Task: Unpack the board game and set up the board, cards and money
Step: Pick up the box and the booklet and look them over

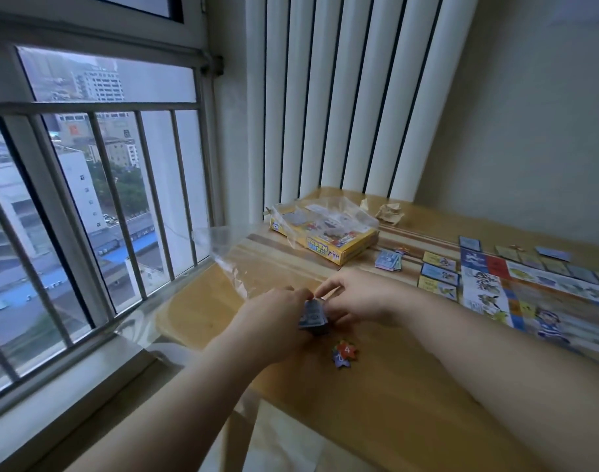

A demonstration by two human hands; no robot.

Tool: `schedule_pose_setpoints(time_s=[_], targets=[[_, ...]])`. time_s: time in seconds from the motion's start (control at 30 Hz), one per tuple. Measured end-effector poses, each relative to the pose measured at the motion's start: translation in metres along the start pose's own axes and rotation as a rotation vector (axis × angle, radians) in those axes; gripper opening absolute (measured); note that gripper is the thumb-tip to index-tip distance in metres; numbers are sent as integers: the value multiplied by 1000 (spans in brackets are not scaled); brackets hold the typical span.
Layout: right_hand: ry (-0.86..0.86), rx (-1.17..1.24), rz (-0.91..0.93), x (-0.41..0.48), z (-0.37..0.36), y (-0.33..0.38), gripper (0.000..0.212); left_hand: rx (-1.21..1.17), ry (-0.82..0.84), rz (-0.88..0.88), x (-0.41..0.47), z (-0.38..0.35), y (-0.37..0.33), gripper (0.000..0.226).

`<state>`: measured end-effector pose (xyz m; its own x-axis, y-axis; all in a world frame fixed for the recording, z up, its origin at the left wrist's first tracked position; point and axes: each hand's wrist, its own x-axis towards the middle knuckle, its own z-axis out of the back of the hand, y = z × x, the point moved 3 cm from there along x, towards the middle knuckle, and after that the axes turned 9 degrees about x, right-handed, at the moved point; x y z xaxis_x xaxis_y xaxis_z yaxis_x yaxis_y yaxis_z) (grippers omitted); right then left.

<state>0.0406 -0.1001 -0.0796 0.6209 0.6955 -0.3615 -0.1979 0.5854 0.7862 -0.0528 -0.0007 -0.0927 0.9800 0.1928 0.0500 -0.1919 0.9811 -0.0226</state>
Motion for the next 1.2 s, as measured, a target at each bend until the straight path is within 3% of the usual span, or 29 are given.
schedule_pose_setpoints(time_s=[0.23,0.47,0.53,0.6,0.7,0.83,0.97,1.07,1.2], targets=[[96,280,-85,6,-8,4,24,16,29,82,-8,0,1,49],[111,216,-30,7,-5,7,21,16,51,144,-10,0,3,59],[28,142,5,7,12,9,19,-19,78,148,-7,6,8,69],[-110,63,41,12,34,11,19,-116,63,158,2,16,17,73],[-318,-188,100,27,64,14,19,-255,-33,168,26,34,32,60],[-434,-402,139,48,87,9,27,-609,-116,336,67,41,48,64],[-328,-547,58,58,91,-4,26,-1064,-51,536,102,30,52,58],[-192,-656,-84,55,86,-10,50,-1095,-49,579,120,28,48,18],[-124,-714,-187,58,80,-9,77,-1217,-32,615,139,21,42,20]])
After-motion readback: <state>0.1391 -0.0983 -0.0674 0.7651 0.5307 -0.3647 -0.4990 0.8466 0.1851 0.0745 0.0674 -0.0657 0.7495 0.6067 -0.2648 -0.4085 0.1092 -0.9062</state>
